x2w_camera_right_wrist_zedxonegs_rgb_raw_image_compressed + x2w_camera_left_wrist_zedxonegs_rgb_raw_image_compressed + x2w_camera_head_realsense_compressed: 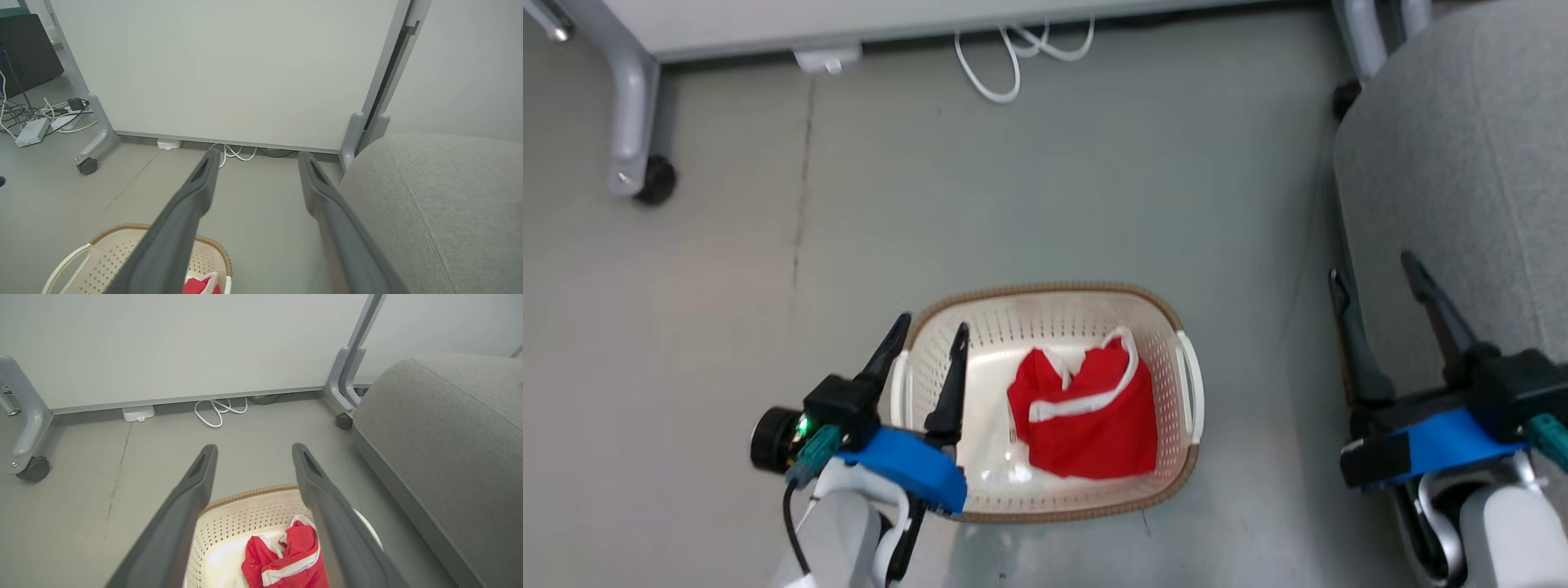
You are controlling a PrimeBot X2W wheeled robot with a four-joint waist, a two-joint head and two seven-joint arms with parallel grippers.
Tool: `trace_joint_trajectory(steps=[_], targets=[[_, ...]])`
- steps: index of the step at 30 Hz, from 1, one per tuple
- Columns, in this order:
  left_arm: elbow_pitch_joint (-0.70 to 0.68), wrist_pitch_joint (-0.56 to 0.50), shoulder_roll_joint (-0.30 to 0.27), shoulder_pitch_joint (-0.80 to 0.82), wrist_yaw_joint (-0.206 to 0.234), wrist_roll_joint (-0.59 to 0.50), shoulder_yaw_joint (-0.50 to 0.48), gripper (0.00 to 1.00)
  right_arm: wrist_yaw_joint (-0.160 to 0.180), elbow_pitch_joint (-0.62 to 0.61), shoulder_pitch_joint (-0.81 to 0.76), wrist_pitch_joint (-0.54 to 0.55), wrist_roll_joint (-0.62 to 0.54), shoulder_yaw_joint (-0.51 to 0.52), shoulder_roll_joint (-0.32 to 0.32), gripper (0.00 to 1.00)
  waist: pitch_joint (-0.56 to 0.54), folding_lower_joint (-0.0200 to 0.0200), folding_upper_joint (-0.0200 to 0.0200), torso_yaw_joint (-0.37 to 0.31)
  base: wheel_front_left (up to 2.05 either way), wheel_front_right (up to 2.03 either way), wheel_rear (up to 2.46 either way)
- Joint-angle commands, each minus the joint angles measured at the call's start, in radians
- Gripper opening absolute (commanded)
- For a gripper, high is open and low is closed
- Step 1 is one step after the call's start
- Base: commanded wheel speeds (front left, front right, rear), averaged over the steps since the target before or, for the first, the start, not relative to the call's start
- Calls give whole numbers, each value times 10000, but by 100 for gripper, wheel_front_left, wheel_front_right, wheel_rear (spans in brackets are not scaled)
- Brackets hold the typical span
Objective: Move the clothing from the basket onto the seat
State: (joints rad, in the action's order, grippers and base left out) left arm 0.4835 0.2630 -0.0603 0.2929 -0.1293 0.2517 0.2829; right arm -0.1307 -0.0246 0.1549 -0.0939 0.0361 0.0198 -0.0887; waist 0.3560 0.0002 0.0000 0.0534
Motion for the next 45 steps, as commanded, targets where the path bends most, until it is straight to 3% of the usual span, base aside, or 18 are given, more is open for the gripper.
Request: trace_joint_trajectory(steps=[1, 9, 23, 37, 45], targets=[[117, 28, 8, 432, -13, -3, 155, 100, -1, -127, 355, 18, -83, -54, -125, 100, 1149, -2, 0, -207, 0, 0, 0], [1221, 28, 65, 2056, -13, 204, 1252, 100, -1, -627, 1651, 23, -74, -490, -397, 100, 3028, -2, 0, -598, 0, 0, 0], [3028, 27, 34, 4286, -13, 634, 2904, 100, -1, -1425, 2497, -237, -31, -798, -42, 100, 5272, -2, 0, -1370, 0, 0, 0], [3822, 27, -6, 5097, -12, 1631, 4695, 100, -1, -1189, 2572, -646, 70, -1021, 195, 100, 6013, -2, 0, -1816, 0, 0, 0], [4933, 27, -80, 5602, -12, 1863, 5346, 100, -1, -1258, 2426, -731, 77, -1114, 291, 100, 6151, -2, 0, -2076, 0, 0, 0]])
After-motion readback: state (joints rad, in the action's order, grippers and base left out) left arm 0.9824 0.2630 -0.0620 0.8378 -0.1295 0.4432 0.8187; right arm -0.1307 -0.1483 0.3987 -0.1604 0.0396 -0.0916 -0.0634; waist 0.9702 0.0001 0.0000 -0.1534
